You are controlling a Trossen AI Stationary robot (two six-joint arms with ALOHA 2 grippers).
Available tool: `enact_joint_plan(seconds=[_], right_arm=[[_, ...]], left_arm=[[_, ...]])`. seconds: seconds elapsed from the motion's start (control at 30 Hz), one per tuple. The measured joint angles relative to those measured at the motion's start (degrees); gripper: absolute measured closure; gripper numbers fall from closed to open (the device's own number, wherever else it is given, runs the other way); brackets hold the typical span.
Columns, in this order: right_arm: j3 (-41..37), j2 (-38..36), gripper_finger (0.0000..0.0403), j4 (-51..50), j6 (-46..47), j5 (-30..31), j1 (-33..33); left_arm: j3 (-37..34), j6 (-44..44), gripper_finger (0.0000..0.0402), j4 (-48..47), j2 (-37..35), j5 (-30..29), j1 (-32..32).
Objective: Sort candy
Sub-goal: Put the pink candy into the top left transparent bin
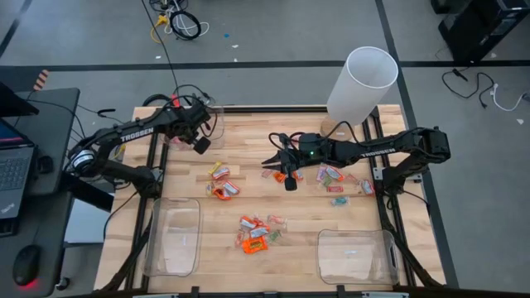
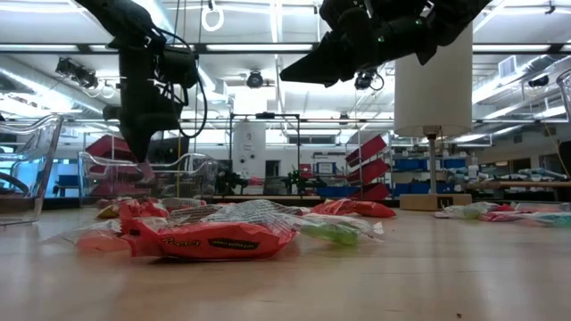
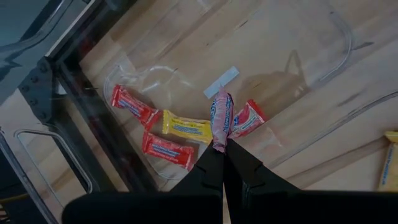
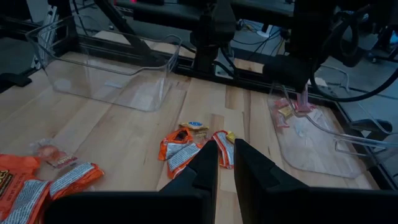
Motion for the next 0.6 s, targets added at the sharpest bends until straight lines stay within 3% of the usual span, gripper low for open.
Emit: enact_joint_plan(seconds=[0.6], right_arm=[[0.02,0.00,0.0364,0.00,0.02,0.00,-0.02]], left_arm=[[-0.04,-0.80,0.0401,-1.97,1.39,0.00,0.00]])
